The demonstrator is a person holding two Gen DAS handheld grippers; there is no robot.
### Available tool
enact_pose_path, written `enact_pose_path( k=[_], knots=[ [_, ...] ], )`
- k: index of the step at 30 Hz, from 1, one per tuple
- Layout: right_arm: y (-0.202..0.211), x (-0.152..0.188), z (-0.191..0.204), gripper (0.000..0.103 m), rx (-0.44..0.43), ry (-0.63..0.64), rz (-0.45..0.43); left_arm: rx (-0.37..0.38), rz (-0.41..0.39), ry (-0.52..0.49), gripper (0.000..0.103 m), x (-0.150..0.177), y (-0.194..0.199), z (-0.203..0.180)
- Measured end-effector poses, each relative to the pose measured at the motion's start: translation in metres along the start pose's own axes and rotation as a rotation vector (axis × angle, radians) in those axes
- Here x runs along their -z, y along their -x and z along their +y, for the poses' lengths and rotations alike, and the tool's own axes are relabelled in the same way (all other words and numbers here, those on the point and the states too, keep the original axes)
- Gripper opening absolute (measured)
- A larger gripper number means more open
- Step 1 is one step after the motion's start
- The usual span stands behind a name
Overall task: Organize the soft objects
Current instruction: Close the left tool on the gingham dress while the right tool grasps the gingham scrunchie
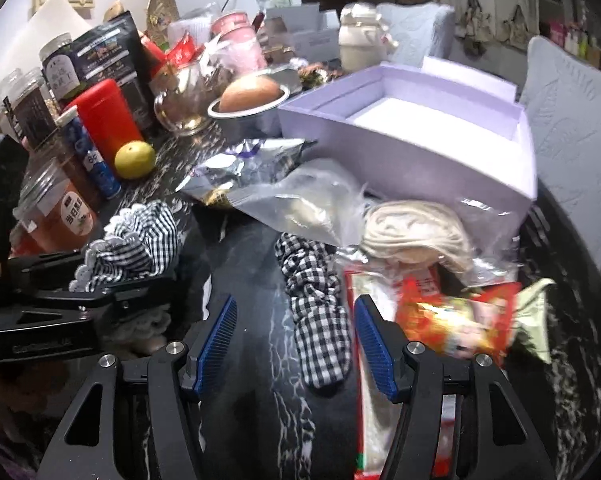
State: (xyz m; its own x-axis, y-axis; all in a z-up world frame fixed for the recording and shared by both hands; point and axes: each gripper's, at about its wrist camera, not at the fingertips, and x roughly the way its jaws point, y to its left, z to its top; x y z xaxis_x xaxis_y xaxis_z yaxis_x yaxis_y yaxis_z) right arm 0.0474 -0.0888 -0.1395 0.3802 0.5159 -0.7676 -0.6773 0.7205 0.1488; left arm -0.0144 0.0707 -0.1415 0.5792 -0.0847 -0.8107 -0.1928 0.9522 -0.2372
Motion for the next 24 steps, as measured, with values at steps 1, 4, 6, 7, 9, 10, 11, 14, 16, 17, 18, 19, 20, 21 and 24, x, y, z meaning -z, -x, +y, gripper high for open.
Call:
enact_pose_path(
  k=[1, 4, 6, 7, 9, 10, 11, 14, 16, 17, 18, 19, 20, 21, 24],
  knots=[
    [-0.005, 0.0, 0.0, 0.054, 0.003, -0.003, 0.015, 0.001, 0.001, 0.0, 0.049, 0.0, 0.0, 0.0],
    [-0.01, -0.001, 0.001, 0.038, 0.011, 0.013, 0.016, -0.001, 0.008, 0.002, 0.049, -0.001, -0.002, 0.0],
    [-0.012, -0.001, 0.003, 0.024, 0.045, 0.045, 0.018, -0.004, 0.01, 0.006, 0.049, -0.001, -0.003, 0.0],
    [-0.012, 0.0, 0.003, 0.023, 0.05, 0.052, 0.022, -0.004, 0.008, 0.007, 0.049, -0.001, -0.003, 0.0],
    [-0.01, 0.001, 0.002, 0.021, 0.035, 0.048, 0.029, -0.005, 0.006, 0.01, 0.049, -0.001, -0.002, 0.0],
    [-0.009, 0.002, 0.002, 0.021, 0.029, 0.043, 0.03, -0.005, 0.004, 0.01, 0.049, 0.0, -0.001, -0.001],
    [-0.008, 0.004, 0.002, 0.021, 0.022, 0.039, 0.03, -0.006, 0.002, 0.006, 0.049, 0.001, 0.0, -0.002],
    [-0.003, 0.01, 0.0, 0.02, -0.014, 0.006, 0.031, -0.009, -0.003, -0.01, 0.049, 0.005, 0.005, -0.007],
    [0.003, 0.015, 0.0, 0.02, -0.026, -0.011, 0.027, -0.003, -0.004, -0.014, 0.049, 0.008, 0.009, -0.01],
    [0.006, 0.018, 0.0, 0.021, -0.03, -0.017, 0.024, 0.001, -0.004, -0.017, 0.049, 0.01, 0.011, -0.012],
    [0.011, 0.022, -0.001, 0.021, -0.045, -0.029, 0.017, 0.003, -0.004, -0.02, 0.049, 0.012, 0.012, -0.014],
    [0.014, 0.024, -0.001, 0.02, -0.058, -0.038, 0.013, 0.004, -0.004, -0.025, 0.049, 0.014, 0.013, -0.017],
    [0.017, 0.026, -0.001, 0.02, -0.069, -0.047, 0.011, 0.006, -0.004, -0.029, 0.049, 0.015, 0.014, -0.019],
    [0.022, 0.031, -0.001, 0.02, -0.072, -0.053, 0.008, 0.009, -0.004, -0.033, 0.049, 0.017, 0.016, -0.021],
    [0.034, 0.04, -0.001, 0.02, -0.075, -0.064, -0.006, 0.016, -0.008, -0.048, 0.049, 0.022, 0.021, -0.031]
  ],
)
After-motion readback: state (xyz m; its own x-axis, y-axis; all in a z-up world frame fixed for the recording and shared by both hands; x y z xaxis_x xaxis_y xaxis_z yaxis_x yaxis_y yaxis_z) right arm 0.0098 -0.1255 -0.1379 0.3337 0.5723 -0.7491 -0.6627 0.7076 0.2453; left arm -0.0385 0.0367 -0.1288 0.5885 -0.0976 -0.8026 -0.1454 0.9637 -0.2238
